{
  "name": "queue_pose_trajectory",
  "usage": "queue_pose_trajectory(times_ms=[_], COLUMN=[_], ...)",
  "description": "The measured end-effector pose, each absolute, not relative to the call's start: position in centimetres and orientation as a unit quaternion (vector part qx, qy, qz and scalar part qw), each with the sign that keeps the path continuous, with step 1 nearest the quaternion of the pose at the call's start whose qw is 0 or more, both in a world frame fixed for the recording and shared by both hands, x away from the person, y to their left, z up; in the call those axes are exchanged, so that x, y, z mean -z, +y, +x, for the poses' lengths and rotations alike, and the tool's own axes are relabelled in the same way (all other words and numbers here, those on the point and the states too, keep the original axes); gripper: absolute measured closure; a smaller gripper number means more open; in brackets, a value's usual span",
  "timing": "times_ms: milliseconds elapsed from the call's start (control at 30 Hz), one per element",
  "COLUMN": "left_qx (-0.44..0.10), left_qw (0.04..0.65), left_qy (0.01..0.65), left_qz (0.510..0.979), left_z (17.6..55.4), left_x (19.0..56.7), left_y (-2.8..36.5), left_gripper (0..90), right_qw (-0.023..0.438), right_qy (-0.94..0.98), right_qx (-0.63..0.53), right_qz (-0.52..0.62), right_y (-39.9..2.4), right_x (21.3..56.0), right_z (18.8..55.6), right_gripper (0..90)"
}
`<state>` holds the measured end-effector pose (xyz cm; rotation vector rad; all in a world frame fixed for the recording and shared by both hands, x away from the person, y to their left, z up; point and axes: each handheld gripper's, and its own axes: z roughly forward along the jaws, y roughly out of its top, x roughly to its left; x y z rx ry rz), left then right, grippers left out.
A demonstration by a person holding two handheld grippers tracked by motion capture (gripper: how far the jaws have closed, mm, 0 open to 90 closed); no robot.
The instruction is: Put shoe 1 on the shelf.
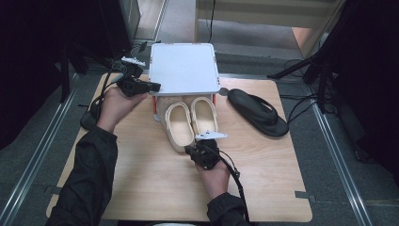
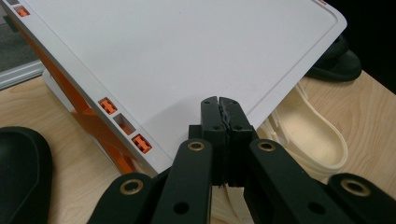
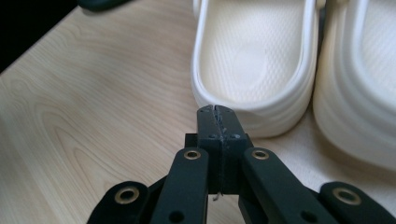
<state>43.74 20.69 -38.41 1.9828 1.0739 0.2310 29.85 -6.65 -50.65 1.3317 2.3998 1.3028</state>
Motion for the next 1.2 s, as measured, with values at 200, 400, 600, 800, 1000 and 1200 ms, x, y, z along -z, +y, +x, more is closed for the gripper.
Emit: queue_pose_trajectory(times_ms=[200, 400, 600, 800, 1000, 1200], left_qx=[-0.094, -0.091, -0.091, -0.089, -0.088, -0.088], left_qw=[0.422, 0.427, 0.427, 0.427, 0.427, 0.427], left_qy=[0.428, 0.428, 0.428, 0.430, 0.431, 0.432], left_qz=[0.794, 0.791, 0.792, 0.791, 0.790, 0.790], left_z=[43.7, 43.8, 43.7, 43.8, 43.8, 43.8], left_x=[38.4, 38.5, 38.5, 38.5, 38.5, 38.5], left_y=[20.5, 20.7, 20.6, 20.7, 20.7, 20.7], left_gripper=[90.0, 90.0, 90.0, 90.0, 90.0, 90.0], right_qw=[0.052, 0.053, 0.055, 0.053, 0.056, 0.065], right_qy=[0.793, 0.793, 0.792, 0.790, 0.790, 0.791], right_qx=[-0.415, -0.417, -0.420, -0.424, -0.429, -0.427], right_qz=[0.442, 0.440, 0.440, 0.440, 0.434, 0.434], right_y=[-6.4, -6.2, -5.6, -4.8, -3.9, -3.1], right_x=[51.7, 51.8, 51.4, 51.3, 50.8, 50.5], right_z=[30.2, 30.8, 31.2, 31.8, 32.3, 33.1], right_gripper=[90.0, 90.0, 90.0, 90.0, 90.0, 90.0])
